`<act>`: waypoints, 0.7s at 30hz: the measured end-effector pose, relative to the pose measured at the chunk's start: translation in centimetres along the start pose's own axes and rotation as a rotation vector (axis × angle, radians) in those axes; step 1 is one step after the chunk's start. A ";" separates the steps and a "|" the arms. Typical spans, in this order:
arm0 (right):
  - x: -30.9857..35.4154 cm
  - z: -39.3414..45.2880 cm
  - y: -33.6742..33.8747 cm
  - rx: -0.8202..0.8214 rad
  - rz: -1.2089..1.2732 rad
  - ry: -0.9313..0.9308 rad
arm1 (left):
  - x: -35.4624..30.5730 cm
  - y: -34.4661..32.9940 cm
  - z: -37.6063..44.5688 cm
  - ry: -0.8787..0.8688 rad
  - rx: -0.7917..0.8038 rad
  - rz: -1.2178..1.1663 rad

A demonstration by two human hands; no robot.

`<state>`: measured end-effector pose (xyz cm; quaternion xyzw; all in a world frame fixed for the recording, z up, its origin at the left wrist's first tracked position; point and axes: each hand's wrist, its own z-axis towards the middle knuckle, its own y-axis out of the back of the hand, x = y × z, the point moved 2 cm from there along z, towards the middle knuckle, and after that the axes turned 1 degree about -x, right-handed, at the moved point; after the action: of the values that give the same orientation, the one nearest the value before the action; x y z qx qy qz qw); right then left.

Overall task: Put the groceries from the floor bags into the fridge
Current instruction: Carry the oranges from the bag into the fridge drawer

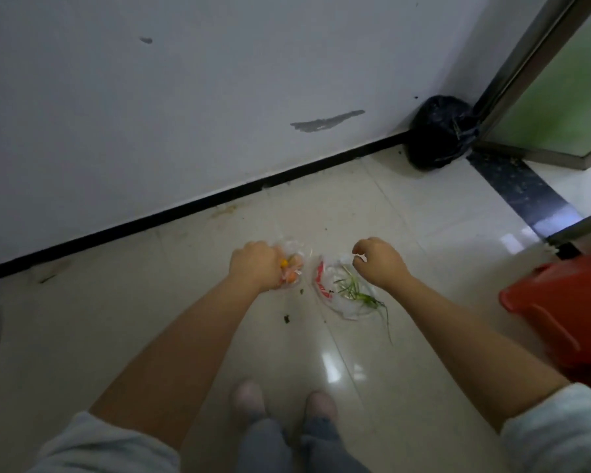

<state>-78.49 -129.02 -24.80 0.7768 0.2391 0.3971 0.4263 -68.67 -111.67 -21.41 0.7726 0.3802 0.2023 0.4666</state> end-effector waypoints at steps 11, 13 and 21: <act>-7.5 10.5 -10.6 0.093 0.057 -0.433 | 3.4 -4.5 21.4 -0.197 0.135 0.133; -8.7 12.8 -13.6 0.098 0.068 -0.457 | 2.8 -7.3 25.8 -0.232 0.143 0.158; -18.9 22.9 -33.1 0.157 0.110 -0.540 | -1.7 -26.9 41.9 -0.364 0.173 0.129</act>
<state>-71.57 -136.01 -68.21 0.8968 0.1045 0.1787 0.3911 -52.47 -129.30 -65.10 0.8564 0.2553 0.0556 0.4453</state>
